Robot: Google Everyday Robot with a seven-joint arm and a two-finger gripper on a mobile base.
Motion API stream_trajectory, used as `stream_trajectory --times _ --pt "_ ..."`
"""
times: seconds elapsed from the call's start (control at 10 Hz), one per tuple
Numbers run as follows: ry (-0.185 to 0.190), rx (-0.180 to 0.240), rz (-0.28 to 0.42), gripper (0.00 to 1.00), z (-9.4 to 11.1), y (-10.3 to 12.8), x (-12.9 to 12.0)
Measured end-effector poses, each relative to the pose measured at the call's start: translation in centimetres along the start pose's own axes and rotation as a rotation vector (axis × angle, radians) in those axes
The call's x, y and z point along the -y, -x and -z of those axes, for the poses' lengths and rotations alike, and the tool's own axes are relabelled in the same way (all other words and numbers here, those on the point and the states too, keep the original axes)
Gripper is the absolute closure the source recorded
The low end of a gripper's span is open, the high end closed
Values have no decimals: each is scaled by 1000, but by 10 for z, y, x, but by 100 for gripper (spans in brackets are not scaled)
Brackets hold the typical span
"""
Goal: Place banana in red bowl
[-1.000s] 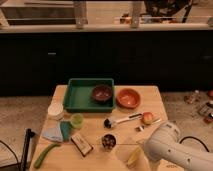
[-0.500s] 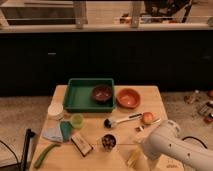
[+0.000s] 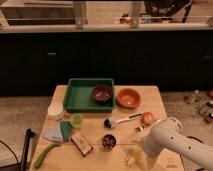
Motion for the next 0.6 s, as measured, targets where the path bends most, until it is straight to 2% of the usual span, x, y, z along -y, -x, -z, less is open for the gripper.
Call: stream_trajectory --times 0.3,0.6 --pt "18 54 1 20 -7 -1 7" --pt "31 77 -2 21 -12 -4 13"
